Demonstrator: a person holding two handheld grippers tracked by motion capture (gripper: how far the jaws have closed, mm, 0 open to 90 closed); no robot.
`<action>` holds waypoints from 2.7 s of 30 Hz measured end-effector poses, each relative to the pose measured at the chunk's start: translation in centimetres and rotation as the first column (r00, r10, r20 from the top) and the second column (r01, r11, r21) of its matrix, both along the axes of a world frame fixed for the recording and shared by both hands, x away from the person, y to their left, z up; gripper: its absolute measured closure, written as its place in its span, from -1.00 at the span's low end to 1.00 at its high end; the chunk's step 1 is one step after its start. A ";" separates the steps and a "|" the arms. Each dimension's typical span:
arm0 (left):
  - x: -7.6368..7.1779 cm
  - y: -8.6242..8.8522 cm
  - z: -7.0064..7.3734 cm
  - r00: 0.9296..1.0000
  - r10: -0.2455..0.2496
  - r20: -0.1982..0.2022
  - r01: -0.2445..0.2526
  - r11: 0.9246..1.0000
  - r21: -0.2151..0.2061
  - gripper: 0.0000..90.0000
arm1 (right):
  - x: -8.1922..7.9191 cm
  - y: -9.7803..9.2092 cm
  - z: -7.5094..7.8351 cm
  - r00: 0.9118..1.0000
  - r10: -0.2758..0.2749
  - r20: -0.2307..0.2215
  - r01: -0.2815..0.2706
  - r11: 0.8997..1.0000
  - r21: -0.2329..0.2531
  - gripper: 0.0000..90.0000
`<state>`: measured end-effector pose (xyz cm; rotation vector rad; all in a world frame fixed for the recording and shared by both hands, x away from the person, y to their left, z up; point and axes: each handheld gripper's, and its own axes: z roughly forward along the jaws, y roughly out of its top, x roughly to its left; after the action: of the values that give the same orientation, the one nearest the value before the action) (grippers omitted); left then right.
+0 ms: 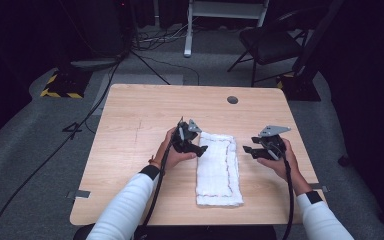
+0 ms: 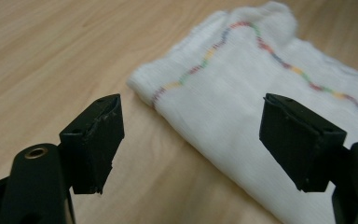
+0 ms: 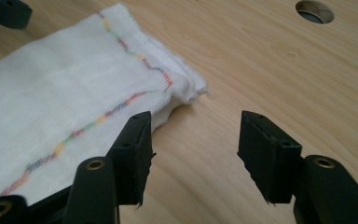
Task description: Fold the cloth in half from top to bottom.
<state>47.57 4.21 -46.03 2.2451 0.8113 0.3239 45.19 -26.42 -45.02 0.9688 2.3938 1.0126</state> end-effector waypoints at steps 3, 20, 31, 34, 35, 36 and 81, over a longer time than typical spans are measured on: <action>1.5 -0.8 -0.7 0.999 0.033 -0.017 -0.033 0.999 0.009 -0.48 | 1.8 0.7 -0.6 0.999 -0.015 -0.029 0.016 0.999 0.030 0.01; 4.5 -1.3 -3.4 0.993 0.088 -0.078 -0.085 0.996 0.035 -0.59 | 6.1 4.9 -3.8 0.993 -0.019 -0.120 0.017 1.000 -0.021 -0.07; 4.4 -1.3 -3.1 0.994 -0.049 -0.095 0.050 0.999 0.011 0.03 | 6.4 5.1 -3.8 0.984 0.047 -0.170 -0.042 0.999 0.028 0.50; 4.5 -1.5 -2.8 0.990 -0.073 -0.117 0.075 0.997 0.011 0.33 | 6.4 5.2 -3.8 0.983 0.055 -0.176 -0.050 0.998 0.037 0.65; 4.5 -1.5 -2.8 0.989 -0.083 -0.124 0.085 0.996 0.011 0.44 | 6.4 5.2 -3.7 0.982 0.060 -0.180 -0.054 0.998 0.036 0.71; 4.6 -1.6 -2.8 0.989 -0.084 -0.123 0.085 0.996 0.011 0.51 | 6.3 5.3 -3.7 0.982 0.065 -0.175 -0.061 0.998 0.029 0.73; -0.6 -0.8 4.2 0.967 -0.200 0.156 0.200 0.980 0.016 0.84 | 0.2 3.8 2.9 0.979 0.138 0.151 -0.147 0.988 0.051 0.84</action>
<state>46.97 3.40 -41.79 2.2463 0.4976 0.3985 45.35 -22.61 -42.08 0.7228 2.3480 1.1732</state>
